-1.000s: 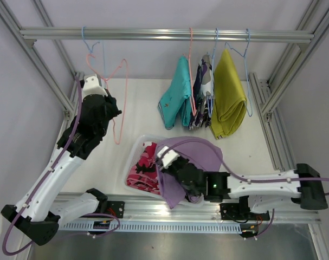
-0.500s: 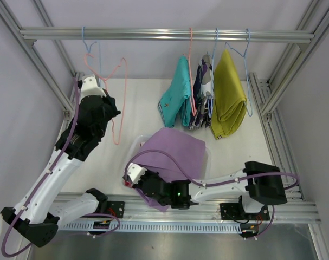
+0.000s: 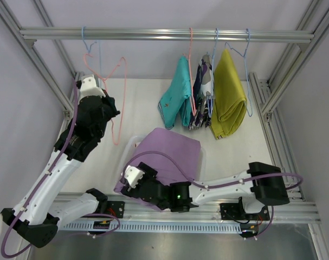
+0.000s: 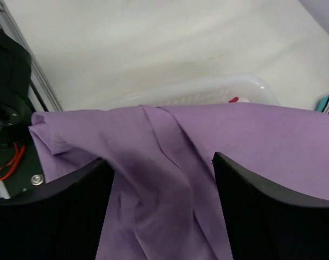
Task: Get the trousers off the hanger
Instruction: Place the trousers in the bin.
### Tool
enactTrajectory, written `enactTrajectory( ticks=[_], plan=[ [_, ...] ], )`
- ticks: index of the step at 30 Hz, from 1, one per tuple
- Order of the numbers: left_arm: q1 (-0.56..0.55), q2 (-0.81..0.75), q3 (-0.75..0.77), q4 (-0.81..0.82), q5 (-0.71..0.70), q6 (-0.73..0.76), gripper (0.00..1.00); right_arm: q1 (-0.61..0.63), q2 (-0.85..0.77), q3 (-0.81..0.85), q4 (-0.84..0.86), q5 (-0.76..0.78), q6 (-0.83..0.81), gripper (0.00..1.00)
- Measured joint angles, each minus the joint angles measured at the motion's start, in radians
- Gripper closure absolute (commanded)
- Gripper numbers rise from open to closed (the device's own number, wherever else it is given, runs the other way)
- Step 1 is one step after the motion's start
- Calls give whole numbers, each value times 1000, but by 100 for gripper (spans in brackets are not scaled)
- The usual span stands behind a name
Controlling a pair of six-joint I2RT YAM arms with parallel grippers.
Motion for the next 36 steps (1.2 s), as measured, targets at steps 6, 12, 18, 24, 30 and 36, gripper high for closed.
enactTrajectory(
  ticks=[6, 12, 18, 24, 30, 36],
  plan=[
    [-1, 0, 0, 0, 0, 3, 99, 19, -222, 0, -91, 10, 24, 55],
    [-5, 0, 0, 0, 0, 9, 99, -4, -378, -20, -83, 48, 38, 71],
    [-6, 0, 0, 0, 0, 12, 99, -94, -339, -142, -44, 3, 113, 75],
    [-6, -2, 0, 0, 0, 19, 99, -117, -186, -291, 10, -58, 249, 76],
    [-13, -3, 0, 0, 3, 20, 99, -107, -151, -343, 57, -48, 355, 75],
    [-34, -3, 0, 0, 11, 31, 99, -97, -219, -309, -32, -31, 341, 68]
  ],
)
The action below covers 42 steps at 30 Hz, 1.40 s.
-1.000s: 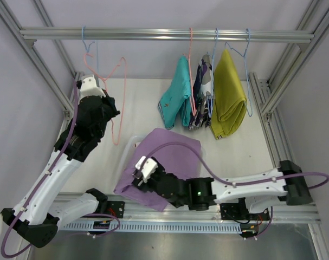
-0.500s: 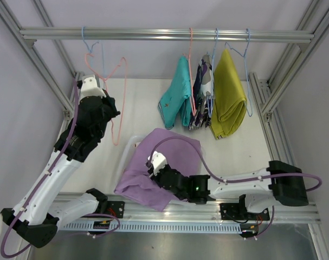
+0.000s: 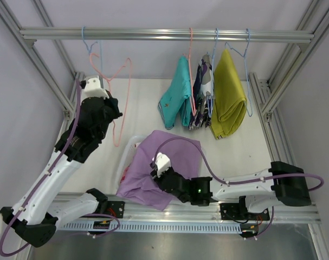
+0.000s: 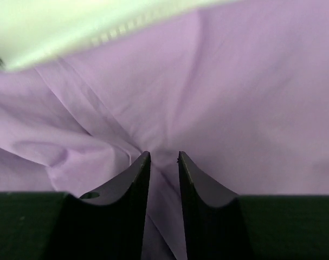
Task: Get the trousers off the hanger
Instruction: Place the trousers in the bin, then place the hanger at the clothesline.
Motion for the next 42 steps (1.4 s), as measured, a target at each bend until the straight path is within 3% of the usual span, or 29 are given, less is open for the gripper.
enactTrajectory(
  ticks=[8, 14, 20, 25, 32, 36, 42],
  plan=[
    [-42, 0, 0, 0, 0, 24, 99, -63, -122, 26, 26, -5, -36, 67],
    [-44, 0, 0, 0, 0, 37, 99, -106, 72, -87, 120, -50, 49, 68],
    [-49, 0, 2, 0, 13, 60, 99, -106, 193, -64, 171, -57, 140, 66],
    [-56, 0, 26, -11, 56, 76, 99, -91, 193, 36, 12, -25, 155, 63],
    [-87, -23, 104, -50, 140, 103, 99, -28, 63, 249, -312, 59, 127, 47],
    [-90, -61, 150, -73, 187, 119, 99, 2, -70, 357, -388, 117, 98, 42],
    [-91, -72, 185, -106, 183, 140, 99, 36, -256, 373, -467, 201, 74, 39]
  ],
)
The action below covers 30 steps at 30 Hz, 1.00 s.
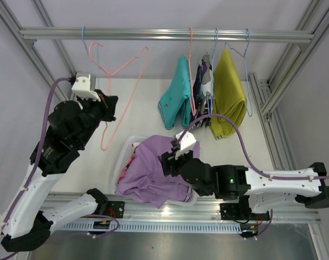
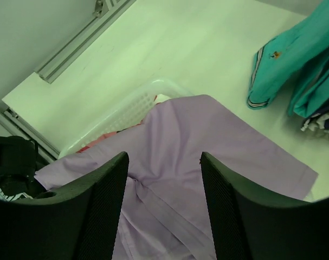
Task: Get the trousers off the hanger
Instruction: Place the hanger at the clothesline.
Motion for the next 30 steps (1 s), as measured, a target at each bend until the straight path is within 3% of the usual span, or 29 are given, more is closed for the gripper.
enactTrajectory(
  ticks=[16, 23, 30],
  plan=[
    [-1, 387, 234, -85, -127, 48, 99, 29, -246, -16, -183, 102, -32, 32],
    [20, 484, 401, -82, -152, 68, 99, 21, -338, -77, -204, 128, -65, 29],
    [93, 574, 451, -79, -148, 74, 99, -34, -395, -132, -208, 118, -78, 28]
  ],
)
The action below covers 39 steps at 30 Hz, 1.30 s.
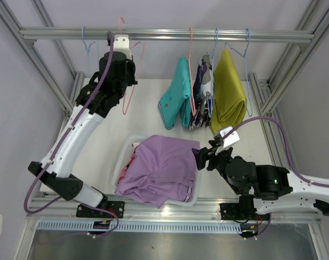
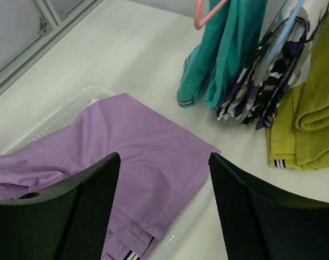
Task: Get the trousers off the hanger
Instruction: Place the hanger at the clothesline.
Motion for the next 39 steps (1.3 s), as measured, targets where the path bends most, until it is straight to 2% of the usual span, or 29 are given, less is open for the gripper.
enactTrajectory(
  ticks=[11, 18, 21, 27, 36, 39],
  plan=[
    [97, 187, 105, -29, 53, 1, 99, -68, -66, -115, 26, -35, -37, 27],
    [123, 224, 125, -40, 73, 0, 99, -85, -90, -147, 33, -61, -46, 26],
    [124, 214, 103, -36, 80, -2, 99, -85, -92, -147, 35, -64, -49, 26],
    [124, 137, -46, 26, 104, -19, 99, -85, -92, -147, 39, -73, -51, 25],
    [124, 27, -138, 67, 108, -28, 99, -86, -92, -157, 47, -88, -51, 24],
    [122, 3, -155, 75, 114, -31, 92, -86, -92, -162, 51, -93, -51, 24]
  ],
)
